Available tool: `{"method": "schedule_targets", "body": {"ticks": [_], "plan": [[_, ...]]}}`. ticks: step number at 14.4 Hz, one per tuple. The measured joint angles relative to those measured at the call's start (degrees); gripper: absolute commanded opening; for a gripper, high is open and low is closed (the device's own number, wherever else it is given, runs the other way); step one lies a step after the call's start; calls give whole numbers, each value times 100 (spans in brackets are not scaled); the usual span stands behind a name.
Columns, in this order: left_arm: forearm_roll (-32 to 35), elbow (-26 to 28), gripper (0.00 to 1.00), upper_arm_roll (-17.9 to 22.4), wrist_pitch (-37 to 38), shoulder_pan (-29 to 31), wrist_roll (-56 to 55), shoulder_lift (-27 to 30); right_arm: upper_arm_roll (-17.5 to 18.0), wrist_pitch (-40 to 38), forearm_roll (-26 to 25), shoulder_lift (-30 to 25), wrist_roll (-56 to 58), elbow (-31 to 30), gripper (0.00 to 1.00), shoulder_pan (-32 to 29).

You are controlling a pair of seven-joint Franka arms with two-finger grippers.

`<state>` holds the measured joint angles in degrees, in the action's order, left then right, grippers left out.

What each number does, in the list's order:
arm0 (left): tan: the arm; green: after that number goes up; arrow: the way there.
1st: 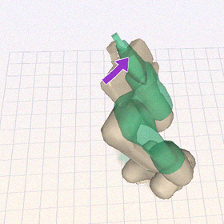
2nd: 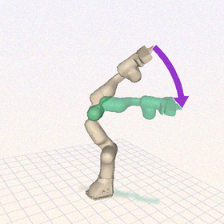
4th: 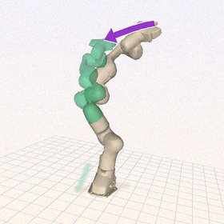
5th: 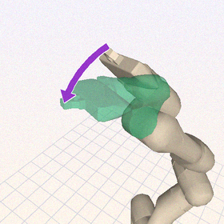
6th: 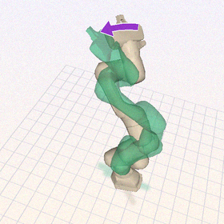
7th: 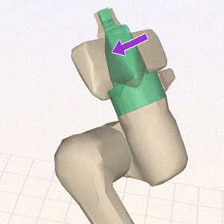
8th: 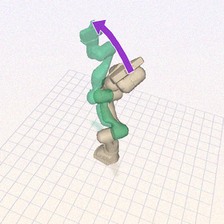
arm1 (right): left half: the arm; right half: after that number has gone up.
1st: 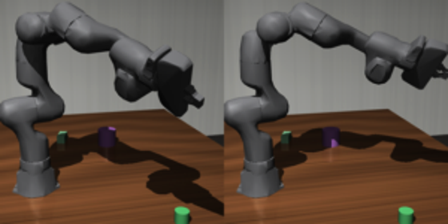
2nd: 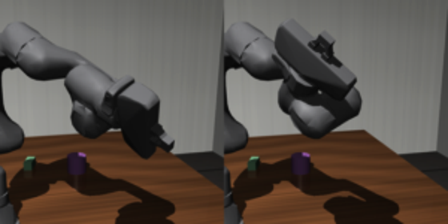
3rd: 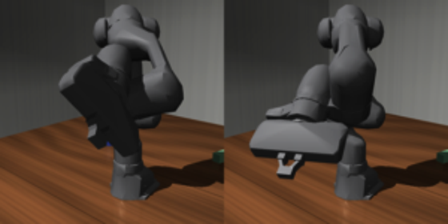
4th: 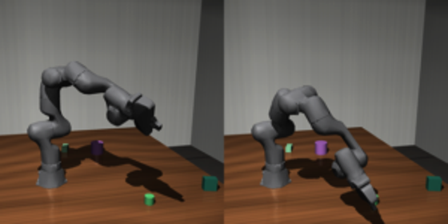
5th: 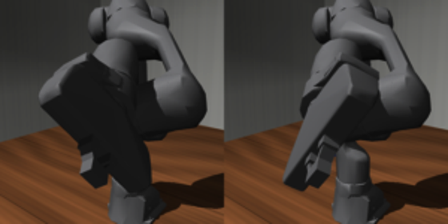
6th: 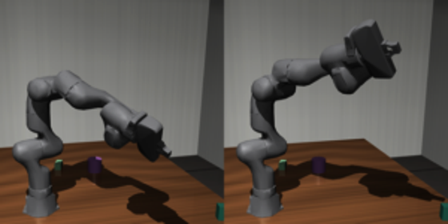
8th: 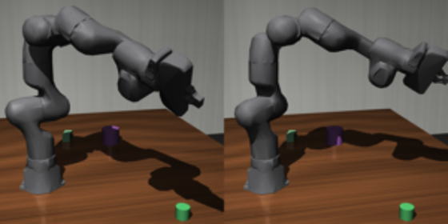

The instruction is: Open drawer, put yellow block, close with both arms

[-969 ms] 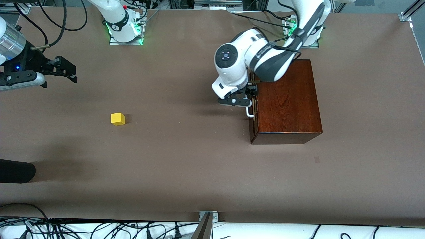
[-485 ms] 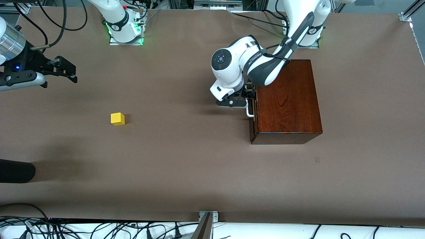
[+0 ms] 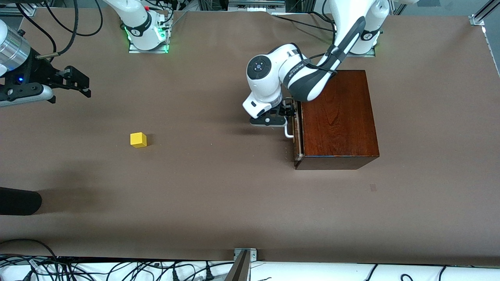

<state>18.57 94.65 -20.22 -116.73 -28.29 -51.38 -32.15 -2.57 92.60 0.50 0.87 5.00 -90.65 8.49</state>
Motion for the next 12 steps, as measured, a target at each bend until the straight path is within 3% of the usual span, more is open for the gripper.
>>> {"method": "schedule_targets", "body": {"ticks": [7, 12], "plan": [[-93, -897, 100, 15, 45, -240, -360, -516, 0, -101, 0, 78, 2, -7, 100, 0], [-192, -1101, 100, -7, -249, -330, -527, -590, -14, -43, -2, 798, 13, -5, 100, -4]]}}
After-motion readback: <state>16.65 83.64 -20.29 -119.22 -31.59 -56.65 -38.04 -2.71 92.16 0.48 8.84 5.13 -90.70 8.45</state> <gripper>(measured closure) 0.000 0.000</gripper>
